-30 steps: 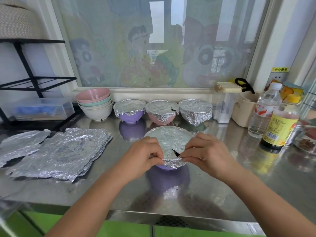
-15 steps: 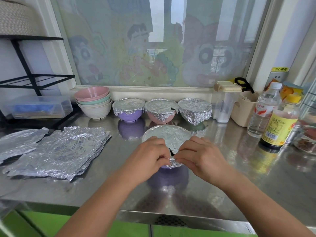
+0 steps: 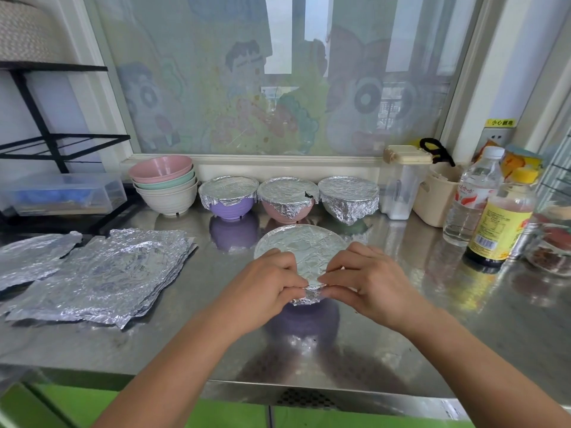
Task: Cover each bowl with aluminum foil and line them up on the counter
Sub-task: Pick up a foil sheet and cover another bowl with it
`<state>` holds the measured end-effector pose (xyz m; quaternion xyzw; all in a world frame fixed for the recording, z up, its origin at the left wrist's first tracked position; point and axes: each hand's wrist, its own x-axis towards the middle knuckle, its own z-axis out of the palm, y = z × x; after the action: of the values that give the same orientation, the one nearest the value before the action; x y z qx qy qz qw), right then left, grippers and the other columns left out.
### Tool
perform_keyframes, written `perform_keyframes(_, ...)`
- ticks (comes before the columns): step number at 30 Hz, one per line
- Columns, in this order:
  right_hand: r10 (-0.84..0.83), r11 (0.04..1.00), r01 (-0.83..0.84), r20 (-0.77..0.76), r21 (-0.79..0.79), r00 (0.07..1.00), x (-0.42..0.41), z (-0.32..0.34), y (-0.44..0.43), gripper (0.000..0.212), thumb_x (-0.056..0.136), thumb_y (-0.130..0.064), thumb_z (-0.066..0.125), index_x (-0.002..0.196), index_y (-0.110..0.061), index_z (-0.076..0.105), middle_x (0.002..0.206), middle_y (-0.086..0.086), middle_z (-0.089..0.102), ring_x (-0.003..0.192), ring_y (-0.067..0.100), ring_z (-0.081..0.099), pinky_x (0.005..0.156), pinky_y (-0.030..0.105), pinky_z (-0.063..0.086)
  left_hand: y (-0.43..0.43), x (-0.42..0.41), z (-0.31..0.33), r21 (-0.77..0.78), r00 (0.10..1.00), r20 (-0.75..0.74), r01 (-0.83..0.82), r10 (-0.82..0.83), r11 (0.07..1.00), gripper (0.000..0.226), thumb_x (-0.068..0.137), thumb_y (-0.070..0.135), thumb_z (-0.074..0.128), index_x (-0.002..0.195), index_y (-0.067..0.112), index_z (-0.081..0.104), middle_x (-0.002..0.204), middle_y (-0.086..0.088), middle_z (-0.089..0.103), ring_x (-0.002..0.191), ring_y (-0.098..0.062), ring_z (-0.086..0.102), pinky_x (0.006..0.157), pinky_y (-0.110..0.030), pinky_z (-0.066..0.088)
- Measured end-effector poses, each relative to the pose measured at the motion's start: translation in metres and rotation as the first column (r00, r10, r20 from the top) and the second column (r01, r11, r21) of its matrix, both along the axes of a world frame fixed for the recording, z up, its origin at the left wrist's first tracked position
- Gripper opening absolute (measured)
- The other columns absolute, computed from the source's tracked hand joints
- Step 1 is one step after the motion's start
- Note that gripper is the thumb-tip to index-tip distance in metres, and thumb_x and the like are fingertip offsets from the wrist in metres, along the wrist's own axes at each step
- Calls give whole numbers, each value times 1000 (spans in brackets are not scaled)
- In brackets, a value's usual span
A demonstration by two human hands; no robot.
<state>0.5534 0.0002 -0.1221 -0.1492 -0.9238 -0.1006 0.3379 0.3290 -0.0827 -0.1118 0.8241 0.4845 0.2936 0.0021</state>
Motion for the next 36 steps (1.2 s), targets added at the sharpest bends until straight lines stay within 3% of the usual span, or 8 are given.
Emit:
perform_keyframes(6,-14,1000,14,-29,-12,999,7,1,6,21,91,-42,61,90,-29,77,89,-12,66,76,19,58,60,36,48,-1,-3,4,12,999,-2,-33,33,999,15,80,35,67,82,23,76,78,8,56,76,-7,48,68,-31,47)
perform_keyframes(10,-7,1000,7,-31,-14,1000,5,-2,4,19,91,-39,62,89,-27,76,89,-12,66,76,19,58,61,36,49,-3,-4,5,27,999,-11,-39,40,999,13,79,32,71,85,21,73,81,8,58,79,-10,52,69,-32,49)
perform_keyframes(14,-12,1000,12,-24,-8,1000,5,-3,5,16,90,-38,64,90,-28,76,90,-12,66,77,19,57,61,37,48,-2,2,3,58,998,-51,-24,27,998,20,82,36,61,84,21,74,80,6,57,78,-12,52,66,-33,51)
perform_keyframes(22,-7,995,2,-49,-98,999,13,-1,5,21,91,-42,62,94,-27,77,92,-11,65,79,20,58,63,37,49,-1,-8,3,17,999,-27,-18,18,1000,13,81,30,66,81,20,74,81,8,59,78,-14,55,67,-36,51)
perform_keyframes(29,2,1000,-1,-48,14,999,-6,2,-8,22,93,-36,58,84,-24,74,85,-9,63,76,18,55,61,35,47,-3,12,1,126,999,-48,-17,23,992,28,82,41,56,78,19,72,77,5,56,76,-15,47,66,-27,41)
perform_keyframes(36,12,995,-18,-64,-100,998,9,5,2,22,91,-40,63,94,-24,77,93,-9,66,79,20,59,66,37,50,-2,-3,2,15,999,51,-5,4,1000,15,81,32,61,74,21,69,78,10,57,77,-10,50,71,-30,43)
